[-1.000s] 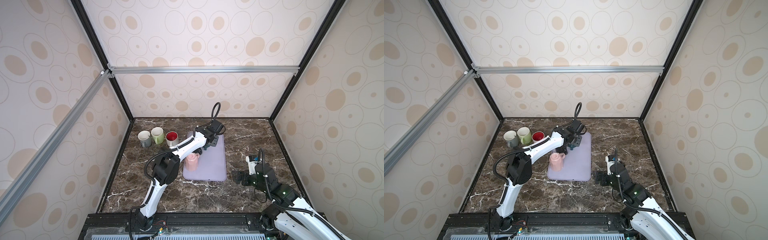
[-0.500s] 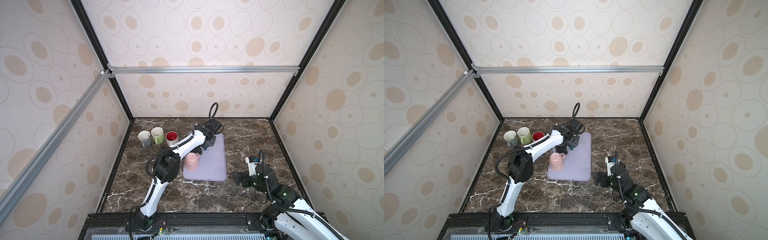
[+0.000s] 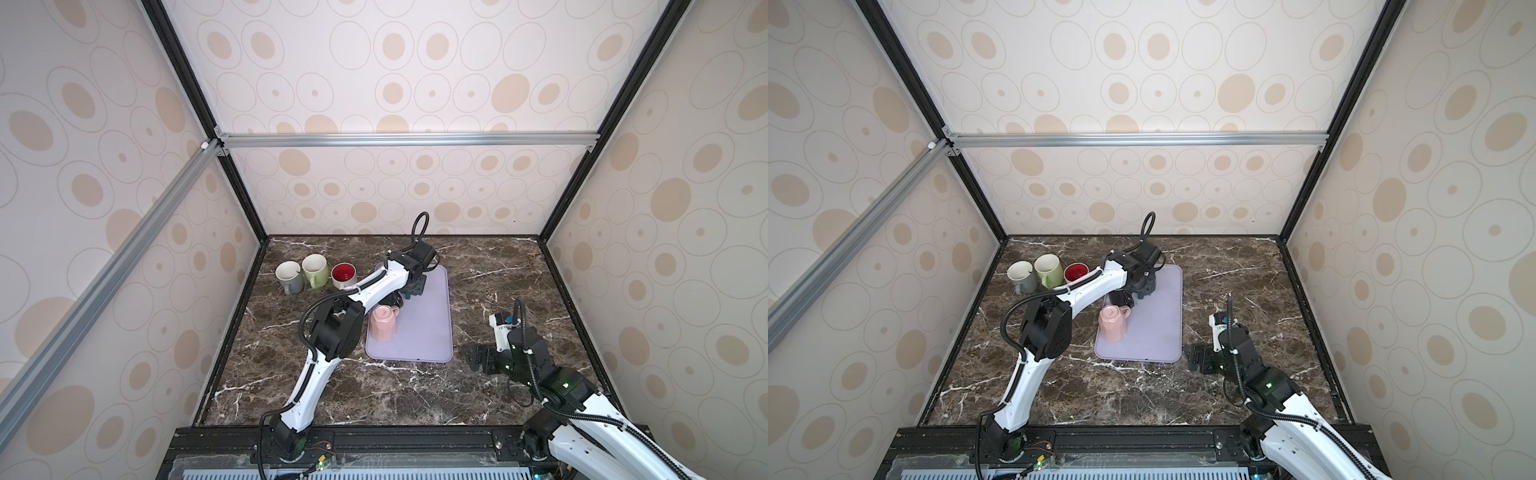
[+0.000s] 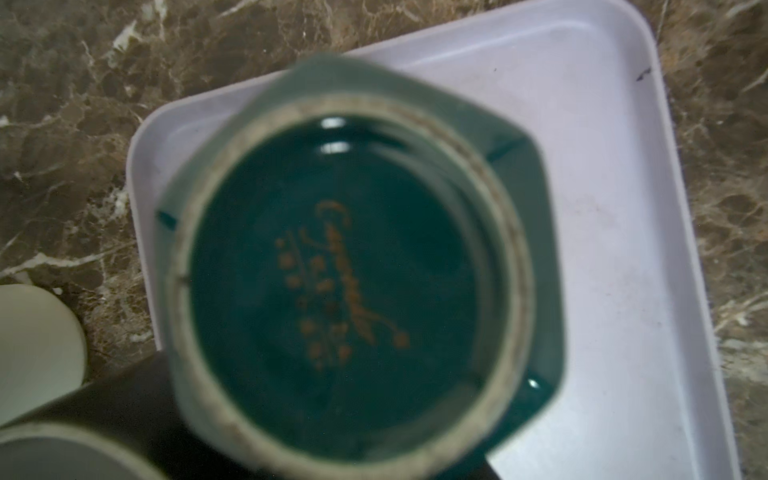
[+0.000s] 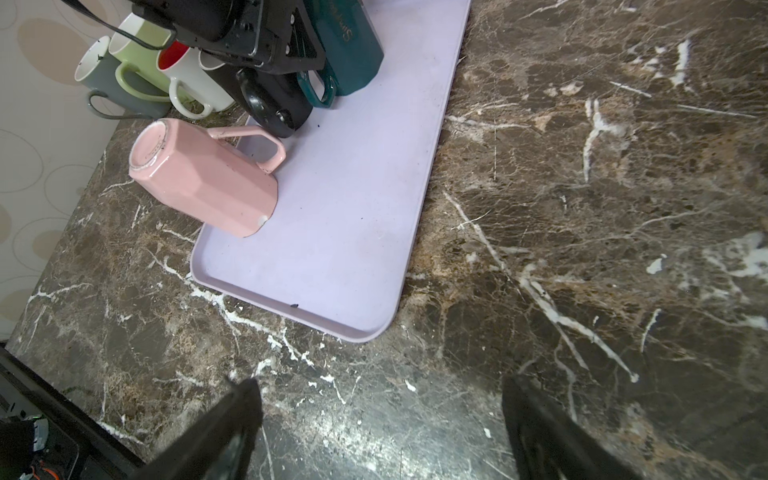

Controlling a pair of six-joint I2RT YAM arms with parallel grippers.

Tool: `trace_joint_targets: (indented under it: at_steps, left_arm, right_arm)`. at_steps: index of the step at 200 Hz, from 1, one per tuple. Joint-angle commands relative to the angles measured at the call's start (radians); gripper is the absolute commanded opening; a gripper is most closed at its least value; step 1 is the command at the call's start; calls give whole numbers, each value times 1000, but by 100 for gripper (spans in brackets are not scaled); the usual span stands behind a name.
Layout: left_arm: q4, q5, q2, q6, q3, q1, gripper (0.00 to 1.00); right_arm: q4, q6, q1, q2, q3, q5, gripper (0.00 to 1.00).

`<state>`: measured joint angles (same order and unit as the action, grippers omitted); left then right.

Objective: Turn the mug right side up
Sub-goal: 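Move the left gripper onto the upside-down teal mug and grasp it, then lift the teal mug with the left gripper toward the right gripper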

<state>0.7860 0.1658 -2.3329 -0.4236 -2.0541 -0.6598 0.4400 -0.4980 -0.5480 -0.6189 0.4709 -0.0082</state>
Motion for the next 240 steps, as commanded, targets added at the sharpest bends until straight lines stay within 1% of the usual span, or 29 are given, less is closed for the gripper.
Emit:
trace_joint_targets:
  at_steps: [1, 25, 58, 66, 81, 98, 110, 145, 172, 196, 240]
  left_arm:
    - [-2, -6, -18, -7, -35, 21, 31]
    - [-3, -9, -25, 6, -38, 28, 27]
    - [-4, -19, -32, 21, -46, 35, 25]
    - [-4, -20, -35, 27, -50, 36, 22]
    - [2, -22, -45, 34, -64, 40, 11]
    - [19, -22, -63, 35, -90, 44, 9]
    - [29, -22, -76, 37, -107, 43, 0]
    - [30, -29, -82, 43, -120, 44, 0]
    - [6, -66, -50, 49, -108, 43, 0]
    - [-66, -151, 17, 47, -59, 44, 0]
    - [-182, -319, 125, 26, 38, 45, 0]
  right_arm:
    - [-2, -17, 5, 1, 15, -9, 93]
    - [-5, -25, 6, 1, 13, -10, 93]
    - [-21, -40, 5, -11, 7, -8, 93]
    - [-27, -43, 5, -17, 6, -11, 93]
    - [-36, -48, 5, -29, 5, -18, 93]
    - [-43, -55, 5, -42, 8, -21, 93]
    - [-47, -58, 6, -51, 8, -20, 93]
    - [-60, -73, 6, -74, 5, -12, 93]
    - [-81, -83, 6, -96, 2, -19, 93]
    - [-135, -103, 6, -118, -26, -25, 93]
    - [-180, -116, 5, -155, -38, -55, 93]
